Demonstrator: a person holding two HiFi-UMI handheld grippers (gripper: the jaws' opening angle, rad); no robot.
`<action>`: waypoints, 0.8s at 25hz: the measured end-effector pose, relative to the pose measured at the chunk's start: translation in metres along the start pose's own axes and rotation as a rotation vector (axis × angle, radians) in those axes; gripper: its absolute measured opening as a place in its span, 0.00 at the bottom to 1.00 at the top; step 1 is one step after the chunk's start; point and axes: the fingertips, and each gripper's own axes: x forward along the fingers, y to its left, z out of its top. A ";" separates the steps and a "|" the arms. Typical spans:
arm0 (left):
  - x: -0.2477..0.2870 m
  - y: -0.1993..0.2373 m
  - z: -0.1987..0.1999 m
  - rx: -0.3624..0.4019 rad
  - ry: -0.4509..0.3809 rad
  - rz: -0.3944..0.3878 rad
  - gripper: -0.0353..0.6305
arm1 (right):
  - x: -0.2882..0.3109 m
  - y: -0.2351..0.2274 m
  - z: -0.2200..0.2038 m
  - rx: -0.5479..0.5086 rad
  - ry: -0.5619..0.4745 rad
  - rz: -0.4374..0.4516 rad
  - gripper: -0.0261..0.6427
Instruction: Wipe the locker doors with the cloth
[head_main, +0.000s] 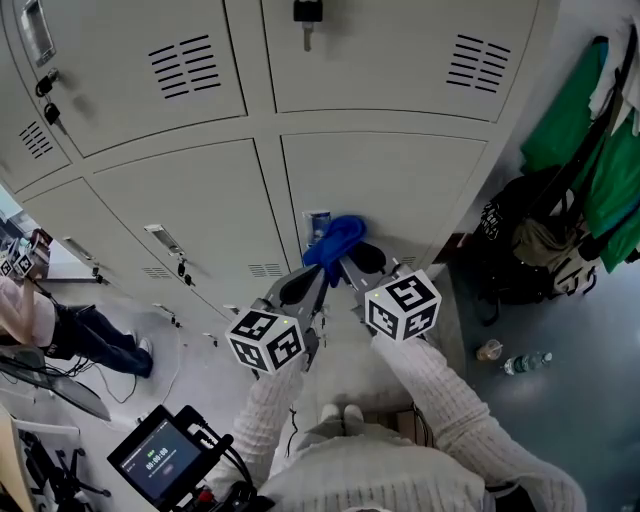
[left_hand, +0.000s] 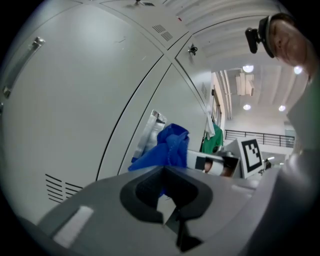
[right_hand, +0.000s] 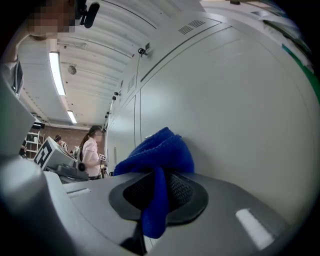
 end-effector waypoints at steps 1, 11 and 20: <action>0.000 0.002 -0.005 -0.009 0.008 0.002 0.06 | 0.000 -0.001 -0.006 0.005 0.011 0.000 0.11; 0.010 0.015 -0.059 -0.037 0.115 0.030 0.06 | -0.001 -0.012 -0.077 0.072 0.117 -0.032 0.11; 0.016 0.035 -0.094 -0.137 0.166 0.068 0.06 | 0.003 -0.017 -0.132 0.124 0.254 -0.029 0.11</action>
